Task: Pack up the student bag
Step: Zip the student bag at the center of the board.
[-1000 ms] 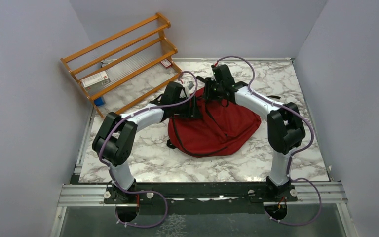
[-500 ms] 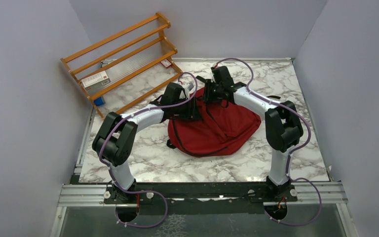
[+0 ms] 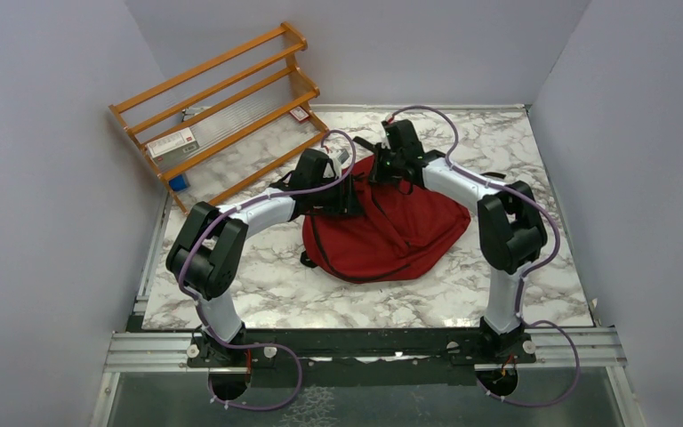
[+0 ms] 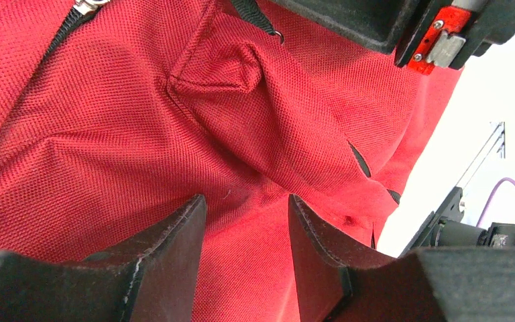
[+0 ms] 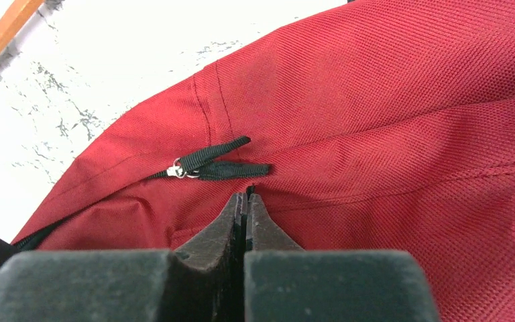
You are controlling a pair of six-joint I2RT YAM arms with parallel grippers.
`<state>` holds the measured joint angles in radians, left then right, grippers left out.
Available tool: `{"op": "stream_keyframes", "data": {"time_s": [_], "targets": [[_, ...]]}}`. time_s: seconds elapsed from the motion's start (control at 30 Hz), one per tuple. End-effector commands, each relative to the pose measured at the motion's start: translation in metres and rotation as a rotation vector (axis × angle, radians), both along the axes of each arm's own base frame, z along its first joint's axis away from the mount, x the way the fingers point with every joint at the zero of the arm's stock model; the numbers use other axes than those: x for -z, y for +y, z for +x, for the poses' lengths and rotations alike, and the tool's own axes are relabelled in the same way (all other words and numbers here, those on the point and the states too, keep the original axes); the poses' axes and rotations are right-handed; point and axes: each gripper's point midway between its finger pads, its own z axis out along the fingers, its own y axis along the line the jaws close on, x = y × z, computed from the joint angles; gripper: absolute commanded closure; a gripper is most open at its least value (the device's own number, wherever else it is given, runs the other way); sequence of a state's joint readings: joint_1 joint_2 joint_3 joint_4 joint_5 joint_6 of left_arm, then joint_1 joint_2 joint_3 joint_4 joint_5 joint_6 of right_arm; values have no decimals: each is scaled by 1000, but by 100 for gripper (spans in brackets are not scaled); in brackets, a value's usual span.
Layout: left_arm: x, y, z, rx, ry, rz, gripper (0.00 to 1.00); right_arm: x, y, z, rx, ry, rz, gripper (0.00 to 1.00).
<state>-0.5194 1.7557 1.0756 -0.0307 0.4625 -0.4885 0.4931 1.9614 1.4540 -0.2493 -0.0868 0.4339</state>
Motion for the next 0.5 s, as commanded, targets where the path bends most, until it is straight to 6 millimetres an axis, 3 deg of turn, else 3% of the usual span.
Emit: {"op": "stream_keyframes", "data": {"time_s": [0.0,0.47], "targets": [[-9,0,7,-6,-53,4,51,-30,6,4,-29,-96,73,99],[-14,6,15,-26,-68,8,51,-71,-11,-2,-2,-233,84,99]]}}
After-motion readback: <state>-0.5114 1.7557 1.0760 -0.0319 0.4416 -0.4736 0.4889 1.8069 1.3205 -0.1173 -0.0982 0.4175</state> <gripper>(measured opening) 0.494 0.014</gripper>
